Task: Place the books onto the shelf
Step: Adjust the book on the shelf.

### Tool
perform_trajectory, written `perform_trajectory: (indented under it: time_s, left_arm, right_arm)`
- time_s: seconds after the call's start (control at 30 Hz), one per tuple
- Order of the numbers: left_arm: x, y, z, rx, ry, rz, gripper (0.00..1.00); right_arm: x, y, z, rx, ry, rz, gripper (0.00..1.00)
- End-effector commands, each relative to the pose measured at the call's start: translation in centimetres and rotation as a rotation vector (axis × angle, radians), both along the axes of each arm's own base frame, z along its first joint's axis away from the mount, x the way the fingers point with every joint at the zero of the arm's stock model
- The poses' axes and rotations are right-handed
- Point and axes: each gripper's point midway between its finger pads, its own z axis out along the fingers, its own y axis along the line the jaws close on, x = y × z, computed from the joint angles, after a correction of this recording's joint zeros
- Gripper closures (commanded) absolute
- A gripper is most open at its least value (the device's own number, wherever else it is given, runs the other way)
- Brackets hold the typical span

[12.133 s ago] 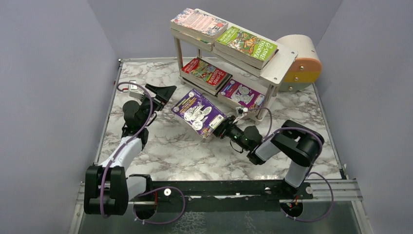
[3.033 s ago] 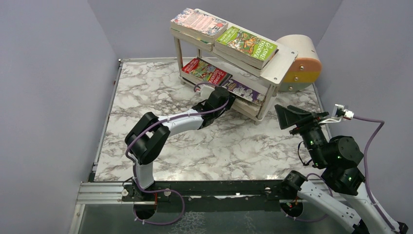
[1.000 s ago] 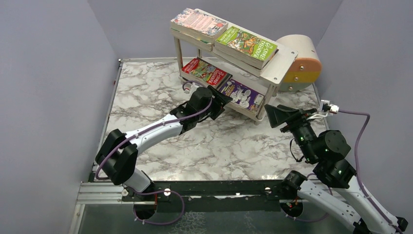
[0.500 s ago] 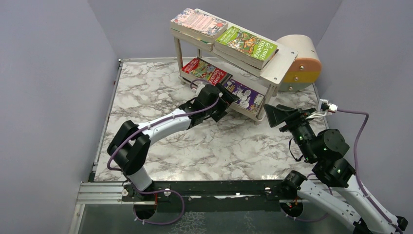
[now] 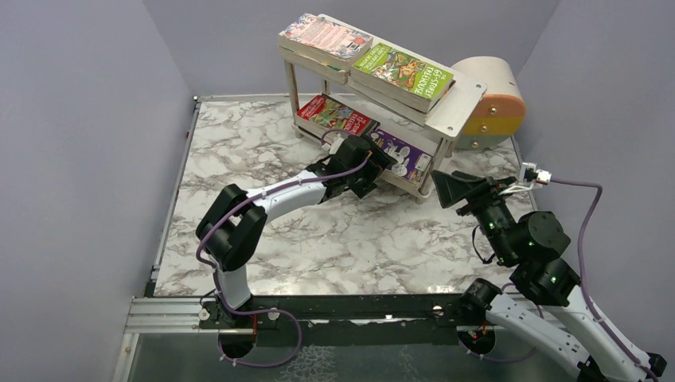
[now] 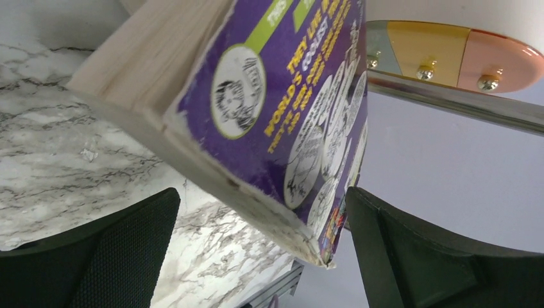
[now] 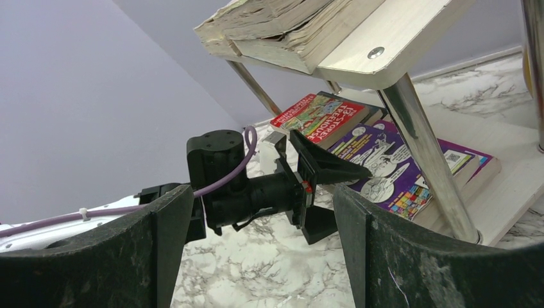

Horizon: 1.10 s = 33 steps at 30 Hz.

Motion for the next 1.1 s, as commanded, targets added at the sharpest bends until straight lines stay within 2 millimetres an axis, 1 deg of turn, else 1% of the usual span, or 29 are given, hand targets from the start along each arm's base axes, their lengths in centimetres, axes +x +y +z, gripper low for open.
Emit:
perform_trajectory:
  time_s: [0.0, 0.07, 0.13, 0.17, 0.37, 1.07]
  left_arm:
    - [0.7, -1.0, 1.4, -0.028, -0.004, 0.006, 0.01]
    - [1.1, -1.3, 1.7, -0.035, -0.006, 0.004, 0.01]
    - [1.0, -1.6, 1.2, -0.031, 0.005, -0.001, 0.01]
    - [1.4, -2.0, 2.0, -0.047, -0.004, -0.002, 0.01]
    - [2.1, -2.7, 2.4, -0.057, -0.007, 0.002, 0.01]
    - [3.1, -3.8, 3.0, -0.077, -0.016, 0.011, 0.01]
  right_arm:
    - [0.2, -0.5, -0.1, 0.011, -0.007, -0.026, 0.21]
    - [0.1, -0.6, -0.1, 0.013, -0.007, -0.028, 0.21]
    - [0.1, -0.6, -0.2, 0.014, -0.006, -0.03, 0.21]
    - [0.1, -0.6, -0.2, 0.013, -0.006, -0.031, 0.21]
    - [0.1, -0.7, -0.2, 0.014, -0.006, -0.033, 0.21]
    - [-0.1, -1.1, -0.3, 0.021, -0.004, -0.041, 0.21]
